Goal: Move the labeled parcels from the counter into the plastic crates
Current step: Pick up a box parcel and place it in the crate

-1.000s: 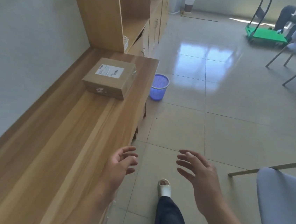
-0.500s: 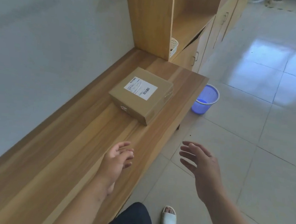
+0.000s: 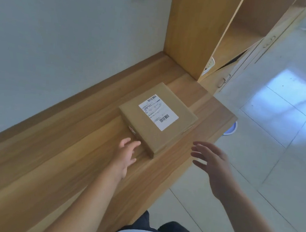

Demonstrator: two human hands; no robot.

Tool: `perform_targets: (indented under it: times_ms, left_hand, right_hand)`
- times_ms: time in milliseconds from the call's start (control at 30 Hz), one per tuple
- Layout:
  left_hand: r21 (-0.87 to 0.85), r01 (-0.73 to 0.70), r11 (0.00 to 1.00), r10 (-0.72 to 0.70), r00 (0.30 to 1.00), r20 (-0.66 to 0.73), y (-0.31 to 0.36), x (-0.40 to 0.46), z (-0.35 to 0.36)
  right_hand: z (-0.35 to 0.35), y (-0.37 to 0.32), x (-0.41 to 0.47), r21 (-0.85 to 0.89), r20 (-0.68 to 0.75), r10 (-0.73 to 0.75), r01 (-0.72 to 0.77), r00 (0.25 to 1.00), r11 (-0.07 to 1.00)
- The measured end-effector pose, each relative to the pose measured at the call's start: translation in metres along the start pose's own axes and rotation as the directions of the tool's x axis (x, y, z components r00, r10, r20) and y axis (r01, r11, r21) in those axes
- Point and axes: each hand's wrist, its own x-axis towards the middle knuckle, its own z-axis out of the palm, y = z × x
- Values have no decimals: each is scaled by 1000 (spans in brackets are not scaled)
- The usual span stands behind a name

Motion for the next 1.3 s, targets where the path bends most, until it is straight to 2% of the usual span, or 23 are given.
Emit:
perform_targets:
  times_ms: [100, 200, 333, 500, 667, 900, 1167, 1300]
  left_hand:
    - [-27, 108, 994, -108, 994, -9, 6, 26, 13]
    - [-66, 165, 984, -167, 986, -29, 4, 43, 18]
    - [-38, 112, 993, -115, 991, -67, -4, 59, 24]
    - [-93, 105, 990, -118, 981, -155, -2, 50, 44]
    - [-139, 93, 986, -125, 961, -246, -5, 44, 73]
    - [-107, 93, 990, -123, 939, -321, -8, 27, 90]
    - [-182, -186, 966, 78, 875, -477, 6, -9, 94]
    - [-279, -309, 909, 125, 842, -525, 14, -23, 93]
  right_hand:
    - [4, -18, 53, -205, -8, -25, 23, 1000, 978]
    - [12, -29, 111, -403, 13, -62, 62, 998, 913]
    - [31, -41, 192, -577, 135, -80, 144, 988, 804]
    - [52, -49, 263, -674, 226, 46, 123, 973, 729]
    - [59, -46, 285, -643, 379, 109, 176, 919, 745]
    - [42, -50, 284, -567, 488, 132, 198, 863, 800]
    - [32, -82, 266, -382, 597, 35, 246, 801, 891]
    - [26, -95, 263, -308, 629, -7, 257, 777, 916]
